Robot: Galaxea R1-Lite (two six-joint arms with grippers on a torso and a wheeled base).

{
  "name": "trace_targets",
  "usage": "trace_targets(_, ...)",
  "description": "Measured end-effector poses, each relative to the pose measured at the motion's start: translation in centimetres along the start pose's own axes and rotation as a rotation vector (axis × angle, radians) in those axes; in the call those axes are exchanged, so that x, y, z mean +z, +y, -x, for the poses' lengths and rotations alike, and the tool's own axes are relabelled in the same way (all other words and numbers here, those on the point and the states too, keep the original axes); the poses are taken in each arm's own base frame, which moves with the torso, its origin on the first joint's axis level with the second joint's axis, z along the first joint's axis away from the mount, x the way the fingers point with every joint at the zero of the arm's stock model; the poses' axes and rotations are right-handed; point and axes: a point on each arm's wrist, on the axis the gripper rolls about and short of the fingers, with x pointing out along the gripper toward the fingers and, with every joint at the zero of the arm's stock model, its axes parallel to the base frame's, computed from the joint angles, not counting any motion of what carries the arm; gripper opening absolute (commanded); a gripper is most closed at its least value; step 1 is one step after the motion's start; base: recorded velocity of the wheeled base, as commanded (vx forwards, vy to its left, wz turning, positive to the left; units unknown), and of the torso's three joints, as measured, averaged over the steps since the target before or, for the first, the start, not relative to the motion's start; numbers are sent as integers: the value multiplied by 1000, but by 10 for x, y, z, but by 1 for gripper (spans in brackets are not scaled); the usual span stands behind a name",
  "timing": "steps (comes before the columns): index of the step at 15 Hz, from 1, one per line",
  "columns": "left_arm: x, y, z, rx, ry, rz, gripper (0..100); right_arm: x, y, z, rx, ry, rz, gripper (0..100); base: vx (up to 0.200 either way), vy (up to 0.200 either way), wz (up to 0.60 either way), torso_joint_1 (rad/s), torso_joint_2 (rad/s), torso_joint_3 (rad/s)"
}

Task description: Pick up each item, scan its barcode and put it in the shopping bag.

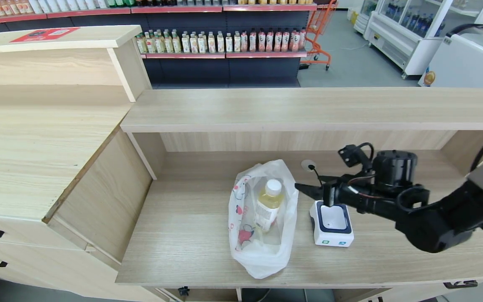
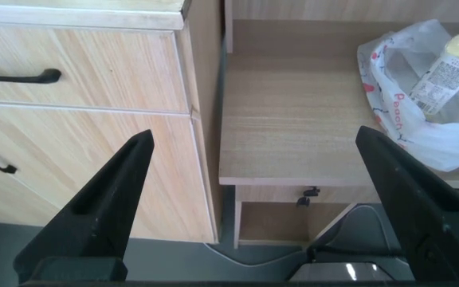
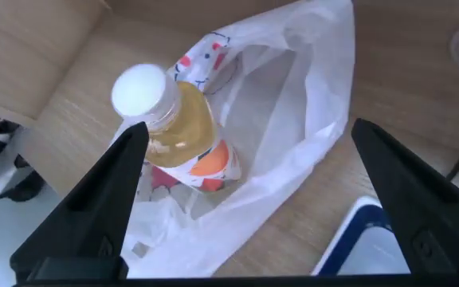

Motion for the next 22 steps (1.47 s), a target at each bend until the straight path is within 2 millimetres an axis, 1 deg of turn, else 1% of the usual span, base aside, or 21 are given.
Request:
trace_targets(2, 0, 0, 0, 0, 0, 0, 100, 17, -2, 40, -43, 8, -67, 100, 0, 0, 0, 0, 0, 0)
trace_targets(5, 0, 0, 0, 0, 0, 0, 100, 28, -3, 98, -131, 59, -170, 100, 0, 0, 0, 0, 0, 0)
trace_targets(8, 0, 0, 0, 0, 0, 0, 100, 35, -6, 126, -194, 12, -174, 100, 0, 0, 0, 0, 0, 0)
trace_targets(11, 0, 0, 0, 0, 0, 0, 100, 30, -12, 143, -254, 8, -191, 100, 0, 0, 0, 0, 0, 0)
trace_targets(13, 0, 0, 0, 0, 0, 1, 100, 25, -13, 149, -272, 14, -200, 100, 0, 0, 0, 0, 0, 0)
trace_targets(21, 0, 0, 0, -1, 0, 1, 100, 15, -10, 158, -289, 35, -199, 100, 0, -200, 0, 2, 4, 5)
trace_targets(22, 0, 0, 0, 0, 0, 1, 100, 14, -9, 158, -288, 40, -200, 100, 0, 0, 0, 0, 0, 0)
